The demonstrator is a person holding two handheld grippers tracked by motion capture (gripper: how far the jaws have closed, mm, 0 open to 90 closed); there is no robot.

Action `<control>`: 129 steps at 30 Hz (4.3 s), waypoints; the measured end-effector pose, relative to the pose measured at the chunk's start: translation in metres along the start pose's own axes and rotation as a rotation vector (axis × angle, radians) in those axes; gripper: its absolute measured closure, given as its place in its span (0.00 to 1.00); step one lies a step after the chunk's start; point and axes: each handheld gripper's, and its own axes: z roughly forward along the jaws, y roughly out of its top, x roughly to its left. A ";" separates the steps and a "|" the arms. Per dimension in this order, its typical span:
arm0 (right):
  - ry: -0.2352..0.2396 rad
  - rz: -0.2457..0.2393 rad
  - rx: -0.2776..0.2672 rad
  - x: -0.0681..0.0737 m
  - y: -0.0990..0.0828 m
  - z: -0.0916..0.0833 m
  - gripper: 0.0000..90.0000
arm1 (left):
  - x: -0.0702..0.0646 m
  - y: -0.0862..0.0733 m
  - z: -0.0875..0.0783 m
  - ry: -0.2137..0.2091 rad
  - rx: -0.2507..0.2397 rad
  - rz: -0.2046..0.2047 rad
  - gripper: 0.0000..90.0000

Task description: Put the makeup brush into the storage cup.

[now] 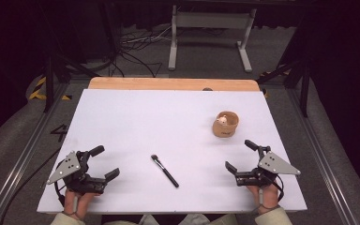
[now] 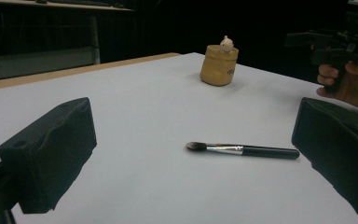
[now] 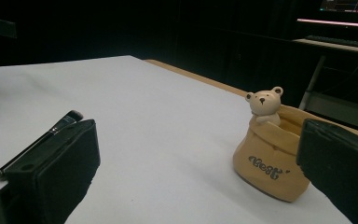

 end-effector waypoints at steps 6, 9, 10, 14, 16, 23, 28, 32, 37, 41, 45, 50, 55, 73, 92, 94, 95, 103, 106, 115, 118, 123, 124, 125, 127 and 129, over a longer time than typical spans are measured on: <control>0.003 0.012 0.007 0.000 0.000 -0.001 0.00 | -0.001 0.001 0.001 -0.004 0.001 0.003 0.00; 0.012 0.004 0.007 0.000 0.001 0.000 0.00 | -0.001 0.000 0.002 -0.005 0.004 0.008 0.00; 0.014 0.000 0.009 0.000 0.002 0.001 0.00 | -0.001 0.001 0.001 -0.005 0.004 0.004 0.00; 0.026 0.005 0.008 0.002 0.007 0.008 0.00 | 0.000 0.001 0.001 -0.005 -0.001 0.001 0.00; 0.035 -0.001 0.007 0.004 0.010 0.012 0.00 | 0.000 0.001 0.001 -0.006 0.001 0.002 0.00; 0.076 0.002 0.015 0.015 0.018 0.031 0.00 | 0.000 0.001 0.002 -0.012 0.011 0.000 0.00; 0.115 -0.007 0.014 0.025 0.025 0.045 0.00 | 0.000 0.001 0.001 -0.012 0.004 0.001 0.00; 0.144 -0.021 0.009 0.034 0.031 0.055 0.00 | 0.000 0.001 0.000 -0.011 0.000 -0.002 0.00; 0.171 -0.008 0.006 0.040 0.034 0.064 0.00 | 0.000 0.001 0.000 -0.012 0.000 -0.002 0.00; 0.189 -0.006 0.008 0.044 0.036 0.070 0.00 | 0.000 0.002 0.000 -0.012 0.004 0.005 0.00; 0.193 -0.006 0.010 0.049 0.040 0.075 0.00 | 0.000 0.002 0.000 -0.013 0.006 0.006 0.01; 0.274 0.013 0.031 0.055 0.052 0.083 0.01 | 0.001 0.002 0.000 -0.013 0.004 0.004 0.00; 0.322 0.015 0.126 0.058 0.063 0.096 0.05 | 0.001 0.002 0.000 -0.014 0.001 0.006 0.00; 0.331 -0.038 0.431 0.076 0.110 0.131 0.18 | 0.002 0.002 0.001 -0.018 0.006 -0.004 0.01; 0.369 -0.107 0.651 0.093 0.122 0.164 0.17 | 0.003 0.002 0.001 -0.017 0.010 -0.007 0.01; 0.377 -0.106 0.683 0.094 0.121 0.167 0.17 | 0.002 0.003 0.001 -0.019 0.013 -0.003 0.01; 0.381 -0.110 0.694 0.095 0.121 0.168 0.18 | 0.002 0.003 0.001 -0.018 0.012 -0.002 0.01; 0.434 -0.107 0.787 0.100 0.119 0.180 0.18 | 0.002 0.002 -0.005 0.001 0.007 -0.011 0.01; 0.441 -0.132 0.825 0.103 0.119 0.184 0.19 | 0.002 0.001 -0.008 0.003 0.011 -0.006 0.01; 0.464 -0.156 0.920 0.108 0.112 0.197 0.24 | 0.001 0.000 -0.017 0.036 0.011 -0.018 0.02; 0.471 -0.163 0.952 0.110 0.109 0.201 0.26 | 0.002 0.000 -0.019 0.038 0.011 -0.015 0.02; 0.477 -0.201 1.007 0.116 0.104 0.206 0.29 | 0.001 0.000 -0.020 0.041 0.006 -0.016 0.02; 0.479 -0.203 1.014 0.117 0.102 0.208 0.29 | 0.001 0.000 -0.019 0.037 0.010 -0.018 0.02; 0.481 -0.210 1.025 0.118 0.101 0.209 0.30 | 0.001 0.000 -0.019 0.035 0.011 -0.015 0.02; 0.479 -0.217 1.047 0.119 0.099 0.211 0.31 | 0.001 0.000 -0.018 0.036 0.009 -0.017 0.02; 0.477 -0.219 1.064 0.120 0.097 0.213 0.32 | 0.001 0.001 -0.018 0.033 0.009 -0.012 0.02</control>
